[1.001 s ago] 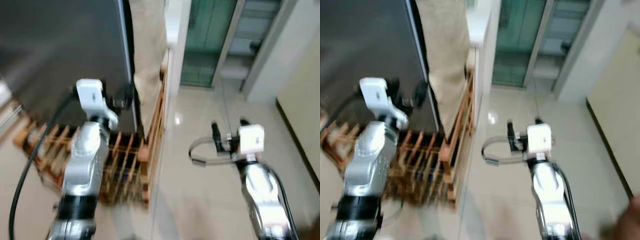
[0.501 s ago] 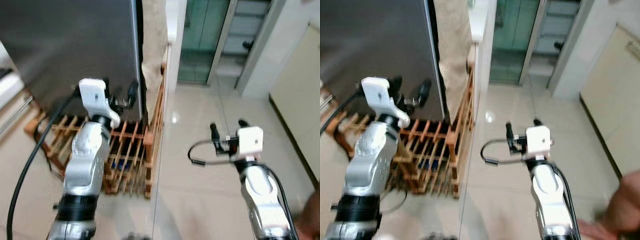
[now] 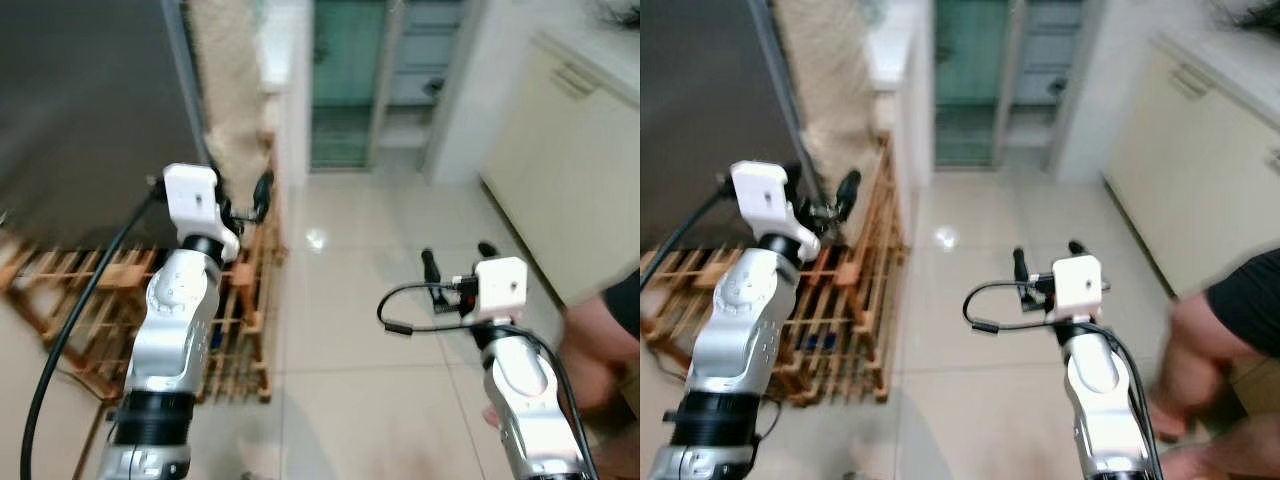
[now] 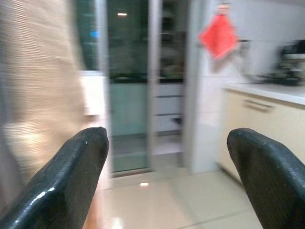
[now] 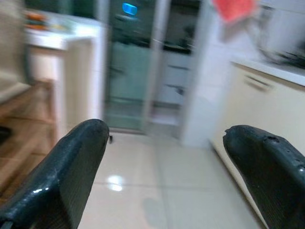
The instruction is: Restocking fridge
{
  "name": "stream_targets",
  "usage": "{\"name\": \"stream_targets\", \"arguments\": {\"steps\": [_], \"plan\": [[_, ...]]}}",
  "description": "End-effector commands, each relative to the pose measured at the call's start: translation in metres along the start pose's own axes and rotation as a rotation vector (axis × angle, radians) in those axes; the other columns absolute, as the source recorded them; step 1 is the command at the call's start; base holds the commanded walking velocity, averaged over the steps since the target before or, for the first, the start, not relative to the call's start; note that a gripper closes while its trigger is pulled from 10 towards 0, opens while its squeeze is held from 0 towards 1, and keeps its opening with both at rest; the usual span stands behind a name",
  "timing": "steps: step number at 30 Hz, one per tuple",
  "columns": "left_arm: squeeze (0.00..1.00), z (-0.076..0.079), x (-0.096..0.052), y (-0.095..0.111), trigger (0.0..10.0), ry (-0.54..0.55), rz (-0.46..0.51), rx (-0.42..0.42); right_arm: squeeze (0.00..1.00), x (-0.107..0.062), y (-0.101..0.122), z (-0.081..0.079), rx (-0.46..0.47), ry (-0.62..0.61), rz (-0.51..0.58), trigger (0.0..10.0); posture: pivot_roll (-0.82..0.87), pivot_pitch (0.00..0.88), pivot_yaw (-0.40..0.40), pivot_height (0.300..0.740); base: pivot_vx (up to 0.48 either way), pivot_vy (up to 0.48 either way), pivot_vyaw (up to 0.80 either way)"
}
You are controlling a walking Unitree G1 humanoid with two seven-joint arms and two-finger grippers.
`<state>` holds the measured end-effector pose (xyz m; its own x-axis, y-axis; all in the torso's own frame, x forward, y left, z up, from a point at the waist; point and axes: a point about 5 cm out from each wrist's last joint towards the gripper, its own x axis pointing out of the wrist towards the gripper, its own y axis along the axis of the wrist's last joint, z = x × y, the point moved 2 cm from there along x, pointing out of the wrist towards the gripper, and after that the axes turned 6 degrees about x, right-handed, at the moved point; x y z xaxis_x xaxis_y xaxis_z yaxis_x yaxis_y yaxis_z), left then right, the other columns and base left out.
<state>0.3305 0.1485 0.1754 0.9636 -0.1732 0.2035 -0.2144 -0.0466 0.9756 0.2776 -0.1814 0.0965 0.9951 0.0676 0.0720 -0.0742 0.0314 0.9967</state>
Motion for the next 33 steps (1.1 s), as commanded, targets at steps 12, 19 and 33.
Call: {"name": "stream_targets", "arguments": {"steps": [12, 19, 33], "plan": [[0.00, -0.057, -0.070, -0.085, 10.0, 0.499, -0.325, -0.304, 0.00, -0.014, 0.002, 0.013, 0.103, -0.087, 0.043, 10.0, -0.18, 0.000, 0.025, 0.740, 0.000, 0.000, 0.00], [0.00, -0.055, -0.064, -0.069, 10.0, 0.484, -0.265, -0.285, 0.00, 0.008, 0.012, 0.004, 0.043, -0.017, 0.069, 10.0, -0.17, 0.000, 0.016, 0.740, 0.000, 0.000, 0.00], [0.00, -0.026, -0.032, -0.039, 10.0, 0.244, -0.168, -0.088, 0.00, 0.014, 0.000, -0.011, 0.045, 0.036, 0.029, 10.0, -0.16, 0.000, 0.038, 0.740, 0.000, 0.000, 0.43]]}}
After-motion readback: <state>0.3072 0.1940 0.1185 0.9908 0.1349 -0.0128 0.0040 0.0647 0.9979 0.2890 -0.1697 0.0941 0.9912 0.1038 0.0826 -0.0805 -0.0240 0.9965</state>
